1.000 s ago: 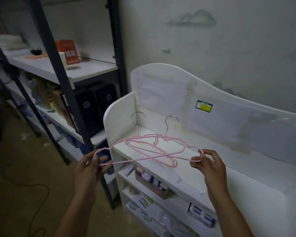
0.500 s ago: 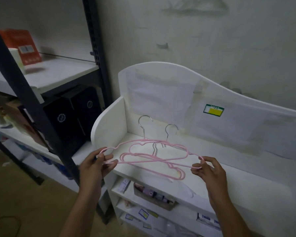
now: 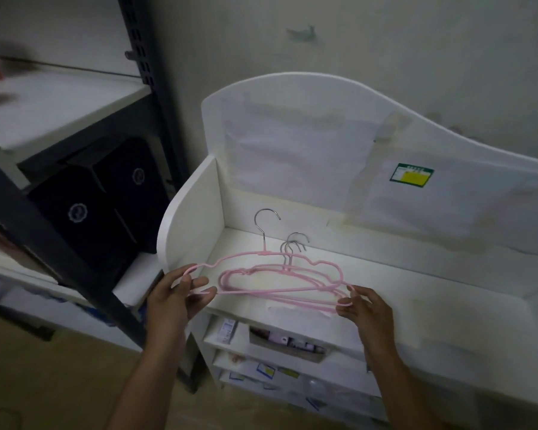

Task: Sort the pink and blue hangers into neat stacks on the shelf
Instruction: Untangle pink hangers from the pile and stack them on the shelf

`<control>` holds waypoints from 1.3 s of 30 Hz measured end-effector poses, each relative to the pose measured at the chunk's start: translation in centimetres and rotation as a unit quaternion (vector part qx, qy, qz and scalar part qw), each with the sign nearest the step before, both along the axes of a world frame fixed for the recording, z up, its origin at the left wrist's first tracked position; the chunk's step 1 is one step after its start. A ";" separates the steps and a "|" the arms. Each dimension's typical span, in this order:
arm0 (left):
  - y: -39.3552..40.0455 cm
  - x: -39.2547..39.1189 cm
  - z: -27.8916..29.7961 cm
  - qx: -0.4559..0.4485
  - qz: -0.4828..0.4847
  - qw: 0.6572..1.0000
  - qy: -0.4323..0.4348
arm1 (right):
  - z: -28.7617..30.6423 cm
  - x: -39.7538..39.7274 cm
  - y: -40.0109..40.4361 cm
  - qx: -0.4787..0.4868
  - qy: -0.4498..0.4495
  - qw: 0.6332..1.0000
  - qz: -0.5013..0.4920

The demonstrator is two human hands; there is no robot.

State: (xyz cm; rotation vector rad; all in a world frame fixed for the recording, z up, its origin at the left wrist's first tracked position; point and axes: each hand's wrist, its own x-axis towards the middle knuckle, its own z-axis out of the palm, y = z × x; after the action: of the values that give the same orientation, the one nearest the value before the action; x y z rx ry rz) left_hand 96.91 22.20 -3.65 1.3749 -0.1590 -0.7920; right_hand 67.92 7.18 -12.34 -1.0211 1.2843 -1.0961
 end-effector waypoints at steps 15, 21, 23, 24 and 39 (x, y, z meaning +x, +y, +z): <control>-3.4 0.3 -2.3 0.005 -0.046 0.999 0.013 | -0.5 -1.6 -1.6 -0.043 0.354 0.931 0.077; -5.3 0.3 -5.0 0.023 -0.078 0.997 0.017 | -0.5 -2.7 -1.9 0.005 0.283 0.958 0.052; -6.0 0.2 -5.7 0.032 -0.085 0.996 0.013 | -0.5 -2.8 -1.9 0.010 0.276 0.960 0.046; -6.4 0.2 -6.0 0.038 -0.087 0.995 0.012 | -0.5 -2.8 -1.9 0.013 0.272 0.961 0.045; -8.4 2.2 -9.5 0.240 -0.189 0.801 -0.515 | 0.2 -1.0 -2.8 -0.031 0.387 0.914 0.122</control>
State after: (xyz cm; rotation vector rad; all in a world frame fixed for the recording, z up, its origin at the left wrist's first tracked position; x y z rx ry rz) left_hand 99.06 13.82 -13.19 2.1986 -1.1845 -0.3074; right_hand 66.93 4.38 -12.12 -1.7114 1.6751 -0.5369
